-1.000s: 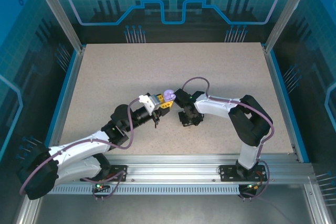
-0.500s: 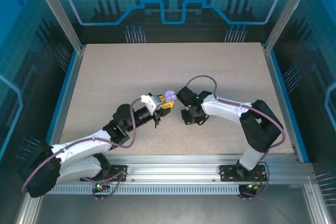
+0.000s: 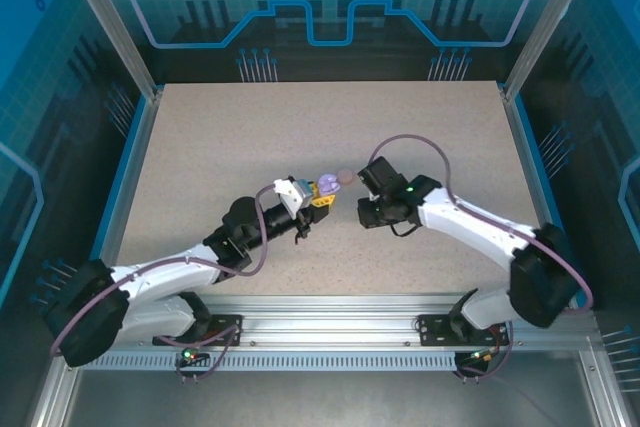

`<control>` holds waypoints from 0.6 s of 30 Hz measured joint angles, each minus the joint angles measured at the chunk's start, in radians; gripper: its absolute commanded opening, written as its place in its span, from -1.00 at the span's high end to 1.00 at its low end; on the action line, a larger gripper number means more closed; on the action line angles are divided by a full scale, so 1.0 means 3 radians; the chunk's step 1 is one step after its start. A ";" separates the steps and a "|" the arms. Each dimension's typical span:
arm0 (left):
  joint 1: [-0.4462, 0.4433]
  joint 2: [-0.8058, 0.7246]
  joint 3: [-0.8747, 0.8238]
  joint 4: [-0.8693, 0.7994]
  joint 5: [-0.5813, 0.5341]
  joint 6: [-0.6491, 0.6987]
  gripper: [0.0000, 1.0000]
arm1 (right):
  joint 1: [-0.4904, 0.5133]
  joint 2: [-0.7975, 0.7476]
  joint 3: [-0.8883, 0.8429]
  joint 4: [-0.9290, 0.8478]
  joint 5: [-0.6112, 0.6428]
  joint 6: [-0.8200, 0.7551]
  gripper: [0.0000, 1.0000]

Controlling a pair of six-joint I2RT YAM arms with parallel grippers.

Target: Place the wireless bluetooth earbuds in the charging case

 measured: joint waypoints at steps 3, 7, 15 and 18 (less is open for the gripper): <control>0.0000 0.0132 0.0010 0.0056 0.0013 -0.0055 0.96 | -0.0005 -0.0401 0.0000 0.0055 -0.0013 -0.0093 0.57; -0.0001 0.0329 0.0057 0.0151 0.0048 -0.0106 0.96 | -0.0005 -0.0867 0.0001 0.0150 -0.0081 -0.0215 0.57; -0.0022 0.0645 0.0144 0.0383 0.0150 -0.0160 0.97 | 0.0046 -0.1200 0.0050 0.0374 -0.0332 -0.0412 0.57; -0.0043 0.0726 0.0159 0.0443 0.0197 -0.0160 0.97 | 0.0192 -0.1152 0.0120 0.0412 -0.0334 -0.0502 0.57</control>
